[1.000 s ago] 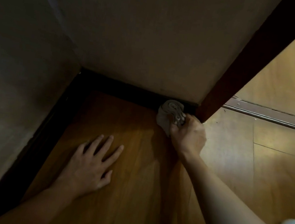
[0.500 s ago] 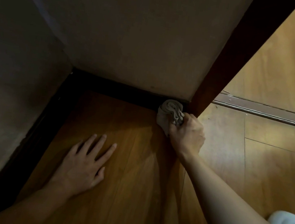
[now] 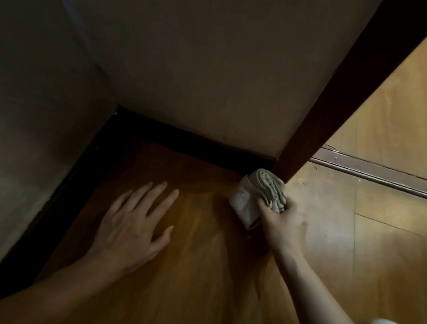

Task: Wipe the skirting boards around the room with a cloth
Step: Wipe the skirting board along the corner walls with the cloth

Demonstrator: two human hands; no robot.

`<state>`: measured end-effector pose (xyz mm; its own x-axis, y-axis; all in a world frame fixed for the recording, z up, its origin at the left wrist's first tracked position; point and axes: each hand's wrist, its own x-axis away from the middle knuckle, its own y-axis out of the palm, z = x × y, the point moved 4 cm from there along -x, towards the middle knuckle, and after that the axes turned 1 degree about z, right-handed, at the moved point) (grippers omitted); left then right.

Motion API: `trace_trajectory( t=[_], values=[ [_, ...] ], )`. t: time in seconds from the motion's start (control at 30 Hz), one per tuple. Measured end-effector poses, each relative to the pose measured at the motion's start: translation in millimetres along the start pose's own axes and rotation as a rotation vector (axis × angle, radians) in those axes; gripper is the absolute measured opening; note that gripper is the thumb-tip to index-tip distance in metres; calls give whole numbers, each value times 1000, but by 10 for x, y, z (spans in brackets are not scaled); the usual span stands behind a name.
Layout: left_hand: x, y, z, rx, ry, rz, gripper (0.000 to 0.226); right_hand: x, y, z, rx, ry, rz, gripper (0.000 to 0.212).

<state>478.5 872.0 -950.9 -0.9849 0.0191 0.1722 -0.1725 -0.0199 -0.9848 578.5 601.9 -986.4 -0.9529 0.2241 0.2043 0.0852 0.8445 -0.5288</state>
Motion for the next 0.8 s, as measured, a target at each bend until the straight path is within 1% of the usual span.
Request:
trace_trajectory(
  t=[0.07,0.13,0.2,0.27,0.33,0.43,0.53,0.67,0.8],
  values=[
    [-28,-46,-10,19,-48,12,73,148,202,-136,-377,78,-189,20],
    [-47,-118,-24,43,-100,44,74,249,381,-287,-646,131,-311,25],
    [-41,-253,-44,78,-151,85,73,318,516,-429,-805,233,-413,30],
    [-24,-452,-63,99,-200,124,71,369,578,-599,-881,314,-497,43],
    [19,-706,-69,110,-234,157,69,421,541,-854,-903,334,-555,47],
    [135,-1198,-26,106,-261,168,70,530,330,-1372,-868,305,-631,43],
    [336,-1813,41,141,-338,172,72,711,-9,-1977,-810,260,-660,39],
    [686,-2771,178,164,-350,188,68,1024,-597,-2848,-760,220,-672,35],
    [1137,-3908,245,183,-400,161,69,1380,-1329,-3813,-743,266,-643,25]
  ],
)
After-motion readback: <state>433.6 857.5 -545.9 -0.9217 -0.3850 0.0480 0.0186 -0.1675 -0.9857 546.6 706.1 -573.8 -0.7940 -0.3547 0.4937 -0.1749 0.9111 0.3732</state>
